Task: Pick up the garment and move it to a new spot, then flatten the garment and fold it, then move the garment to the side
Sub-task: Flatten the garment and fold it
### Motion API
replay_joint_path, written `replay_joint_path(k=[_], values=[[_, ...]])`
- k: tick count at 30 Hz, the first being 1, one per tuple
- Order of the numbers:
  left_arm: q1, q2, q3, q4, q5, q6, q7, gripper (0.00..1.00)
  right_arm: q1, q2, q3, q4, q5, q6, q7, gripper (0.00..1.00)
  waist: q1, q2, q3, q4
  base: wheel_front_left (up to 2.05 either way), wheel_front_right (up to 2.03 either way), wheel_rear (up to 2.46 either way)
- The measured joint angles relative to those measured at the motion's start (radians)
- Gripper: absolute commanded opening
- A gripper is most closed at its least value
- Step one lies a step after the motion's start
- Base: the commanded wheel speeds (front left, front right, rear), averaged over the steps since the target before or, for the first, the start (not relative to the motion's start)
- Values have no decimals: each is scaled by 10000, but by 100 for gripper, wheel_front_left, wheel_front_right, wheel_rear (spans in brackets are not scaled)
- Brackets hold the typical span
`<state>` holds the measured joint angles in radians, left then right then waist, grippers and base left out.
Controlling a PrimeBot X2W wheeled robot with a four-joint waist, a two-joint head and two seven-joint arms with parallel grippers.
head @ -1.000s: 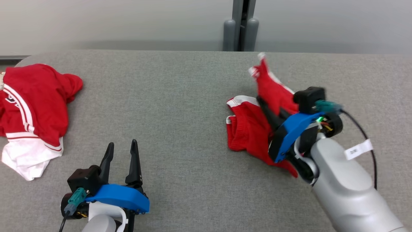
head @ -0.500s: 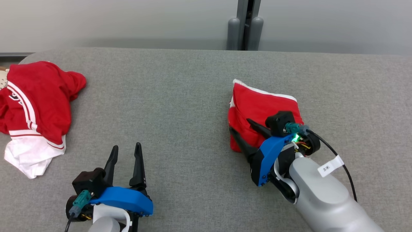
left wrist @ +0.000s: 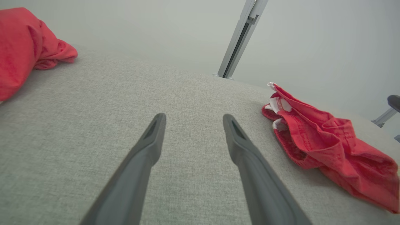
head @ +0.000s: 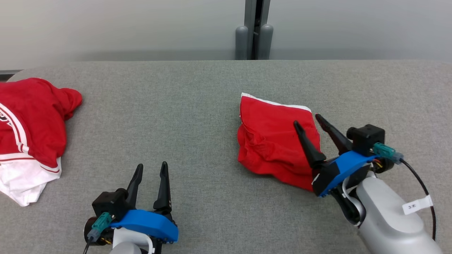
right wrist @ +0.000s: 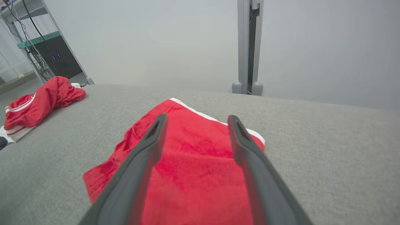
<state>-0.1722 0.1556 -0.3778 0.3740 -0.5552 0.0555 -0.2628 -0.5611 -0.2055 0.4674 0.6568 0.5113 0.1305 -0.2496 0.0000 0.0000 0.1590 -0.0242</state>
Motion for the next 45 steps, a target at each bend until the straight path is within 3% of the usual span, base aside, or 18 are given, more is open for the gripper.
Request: replay_joint_path(k=[4,5,6,7,8,17,22,29,30,32,34,45], values=[[9,-29,13,-29,27,-29,0,100,221,-94,-629,71,-702,0,-29,100,0,0,91,-1,0,0,0],[4,-38,21,-33,40,-33,0,100,219,-25,-686,121,-840,0,-10,54,0,0,125,16,0,0,0],[-7,-48,29,-36,44,-35,-2,100,211,46,-683,203,-995,0,67,29,0,0,157,43,0,0,0],[-33,-56,48,-36,52,-38,-2,100,198,128,-623,307,-1152,0,117,6,0,0,192,75,0,0,0],[-67,-63,81,-38,50,-52,0,100,168,253,-568,391,-1237,0,171,0,0,0,229,110,0,0,0],[-163,-167,387,-59,117,-125,-2,100,-454,1174,859,1572,-1342,0,550,0,0,0,456,562,0,0,0],[-163,-284,504,-10,205,-205,0,100,-543,1379,1998,2180,-1051,2,539,0,0,0,495,698,0,0,0],[-117,-320,794,94,291,-247,0,100,-820,1409,2777,2713,-1053,2,111,0,1,0,347,541,0,0,0],[-103,-328,817,104,311,-274,0,100,-825,1409,2765,2686,-1047,2,38,18,0,0,306,496,0,0,0],[-85,-328,867,134,384,-303,0,100,-825,1421,2660,2535,-982,2,-67,44,0,0,217,399,0,0,0],[-82,-316,947,144,493,-303,0,100,-796,1432,2429,2299,-974,2,-98,100,1,0,112,293,0,0,0],[195,-430,1352,132,999,-443,-2,100,1757,1195,-1850,-523,-2282,2,-125,100,0,0,-706,-295,0,0,0]])
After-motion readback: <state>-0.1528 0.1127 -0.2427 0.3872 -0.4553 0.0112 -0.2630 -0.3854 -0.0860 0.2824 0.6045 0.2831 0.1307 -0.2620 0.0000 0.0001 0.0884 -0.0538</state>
